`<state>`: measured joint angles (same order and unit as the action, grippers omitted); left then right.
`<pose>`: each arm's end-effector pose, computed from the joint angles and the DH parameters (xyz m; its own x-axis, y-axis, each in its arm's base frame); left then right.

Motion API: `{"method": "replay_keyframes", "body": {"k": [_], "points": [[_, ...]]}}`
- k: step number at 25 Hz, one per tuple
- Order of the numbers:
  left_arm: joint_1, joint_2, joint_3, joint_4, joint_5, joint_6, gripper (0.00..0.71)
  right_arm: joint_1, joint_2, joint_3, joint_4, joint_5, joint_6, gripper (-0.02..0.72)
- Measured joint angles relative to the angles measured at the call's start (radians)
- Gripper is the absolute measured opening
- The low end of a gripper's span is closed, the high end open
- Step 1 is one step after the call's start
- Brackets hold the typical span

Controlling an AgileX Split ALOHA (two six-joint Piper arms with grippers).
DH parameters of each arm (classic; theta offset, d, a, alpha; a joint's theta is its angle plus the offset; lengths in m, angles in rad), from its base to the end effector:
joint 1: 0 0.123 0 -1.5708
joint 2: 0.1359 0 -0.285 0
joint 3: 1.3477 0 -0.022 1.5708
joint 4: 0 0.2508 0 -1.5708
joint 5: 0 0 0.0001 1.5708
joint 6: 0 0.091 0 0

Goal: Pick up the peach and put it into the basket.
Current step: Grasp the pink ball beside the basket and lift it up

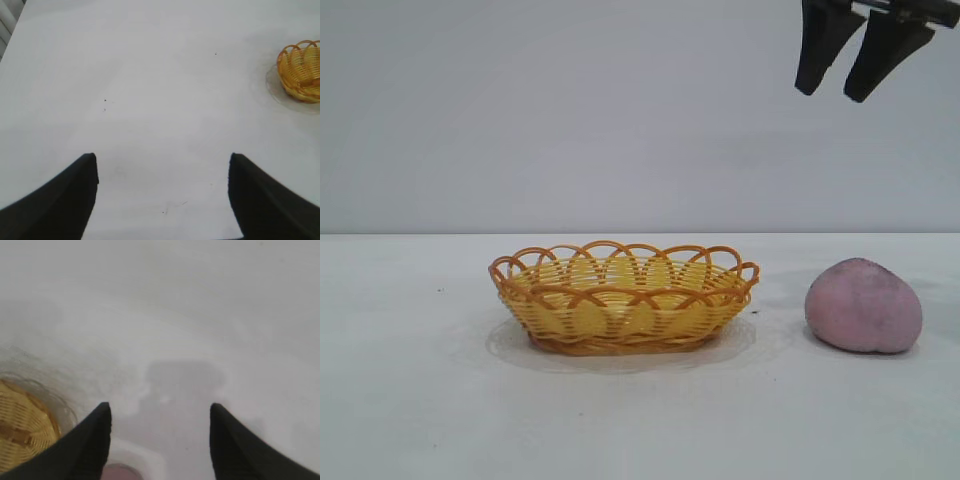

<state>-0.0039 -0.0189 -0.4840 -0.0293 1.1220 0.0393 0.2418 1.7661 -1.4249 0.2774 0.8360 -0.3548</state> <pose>-0.0086 -0.0024 0.2679 -0.5061 0.0285 -0.8620 0.0401 0.9991 0.0095 0.3680 0.1098 0.2726 -0.7858 -0.3606 -0.5025 -0.4655 0.8798 0.0965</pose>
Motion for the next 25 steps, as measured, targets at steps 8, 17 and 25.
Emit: {"method": "replay_keyframes", "body": {"k": [8, 17, 25], "points": [[0.0, 0.0, 0.0, 0.0, 0.0, 0.0, 0.482, 0.0, -0.032, 0.0, -0.013, 0.188, 0.0, 0.378], [0.0, 0.0, 0.0, 0.0, 0.0, 0.0, 0.482, 0.002, -0.033, 0.0, -0.021, 0.306, 0.041, 0.378], [0.0, 0.0, 0.0, 0.0, 0.0, 0.0, 0.482, 0.114, -0.033, 0.0, -0.189, 0.326, 0.231, 0.378]]}}
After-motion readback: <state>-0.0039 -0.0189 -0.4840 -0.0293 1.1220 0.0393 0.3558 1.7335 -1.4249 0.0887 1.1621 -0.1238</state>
